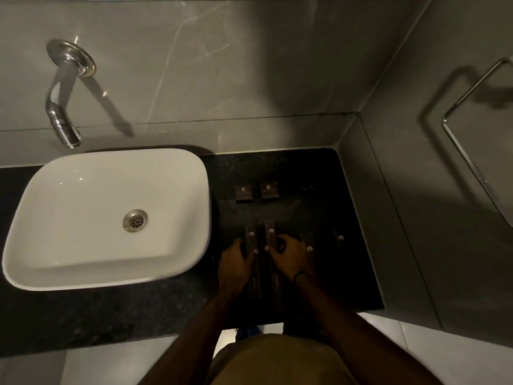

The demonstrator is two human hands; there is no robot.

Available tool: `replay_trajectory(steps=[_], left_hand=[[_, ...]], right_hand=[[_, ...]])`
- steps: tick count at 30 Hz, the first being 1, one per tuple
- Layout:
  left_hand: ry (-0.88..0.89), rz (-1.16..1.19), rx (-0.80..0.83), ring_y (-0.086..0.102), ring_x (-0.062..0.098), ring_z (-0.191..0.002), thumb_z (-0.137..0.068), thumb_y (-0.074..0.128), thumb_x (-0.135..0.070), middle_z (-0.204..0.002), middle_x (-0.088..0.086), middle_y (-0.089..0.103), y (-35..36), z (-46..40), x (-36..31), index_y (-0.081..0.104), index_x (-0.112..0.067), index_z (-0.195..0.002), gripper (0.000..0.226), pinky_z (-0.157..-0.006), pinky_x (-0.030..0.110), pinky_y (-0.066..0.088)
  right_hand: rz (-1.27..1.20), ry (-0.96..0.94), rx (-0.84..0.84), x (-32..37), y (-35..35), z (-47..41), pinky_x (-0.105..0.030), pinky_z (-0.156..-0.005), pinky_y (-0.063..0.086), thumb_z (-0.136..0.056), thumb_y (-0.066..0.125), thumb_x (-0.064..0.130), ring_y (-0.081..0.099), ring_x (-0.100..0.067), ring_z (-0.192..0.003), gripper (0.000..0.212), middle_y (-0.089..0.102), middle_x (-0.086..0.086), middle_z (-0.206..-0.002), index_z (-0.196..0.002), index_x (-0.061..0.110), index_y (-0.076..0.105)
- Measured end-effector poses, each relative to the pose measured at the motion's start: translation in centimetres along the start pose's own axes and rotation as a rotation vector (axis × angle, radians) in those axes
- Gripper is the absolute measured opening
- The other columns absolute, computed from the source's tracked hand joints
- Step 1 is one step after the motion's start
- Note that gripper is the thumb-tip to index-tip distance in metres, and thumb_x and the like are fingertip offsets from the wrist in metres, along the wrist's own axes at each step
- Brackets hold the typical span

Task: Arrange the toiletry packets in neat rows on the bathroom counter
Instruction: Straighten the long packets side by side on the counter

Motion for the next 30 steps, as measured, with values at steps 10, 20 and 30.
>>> replay_trajectory(steps=[10,20,30], left_hand=[[-0.020,0.021,-0.001,0.069,0.023,-0.092,-0.087,0.063,-0.045,-0.104,0.006,0.071,0.02,-0.02,-0.23,0.057,-0.021,-0.118,0.039,-0.081,0.042,0.058],[-0.027,-0.018,-0.014,0.069,0.026,-0.091,-0.087,0.059,-0.050,-0.101,0.008,0.071,-0.06,-0.07,-0.31,0.056,-0.023,-0.118,0.042,-0.077,0.037,0.056],[-0.031,-0.029,0.000,0.070,0.024,-0.087,-0.087,0.058,-0.053,-0.100,0.005,0.071,0.15,-0.03,-0.31,0.055,-0.025,-0.116,0.040,-0.076,0.038,0.057]], right_hand=[[0.008,0.019,0.020,-0.03,0.33,-0.30,-0.027,-0.075,0.048,-0.079,0.073,0.045,0.067,-0.019,-0.094,0.043,0.073,-0.003,-0.103,-0.115,0.022,0.066],[0.013,0.020,0.018,0.04,0.45,-0.15,-0.024,-0.072,0.045,-0.079,0.073,0.047,0.067,-0.016,-0.092,0.042,0.073,0.000,-0.103,-0.114,0.025,0.066],[0.028,0.014,0.034,-0.02,0.36,-0.02,-0.027,-0.076,0.049,-0.079,0.071,0.049,0.067,-0.019,-0.094,0.042,0.073,-0.001,-0.104,-0.114,0.025,0.065]])
Point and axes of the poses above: each hand's wrist, its own z-axis away from the middle knuckle, its own y-axis out of the palm, x = y × z, the point moved 8 cm from there along -z, towards the middle knuckle
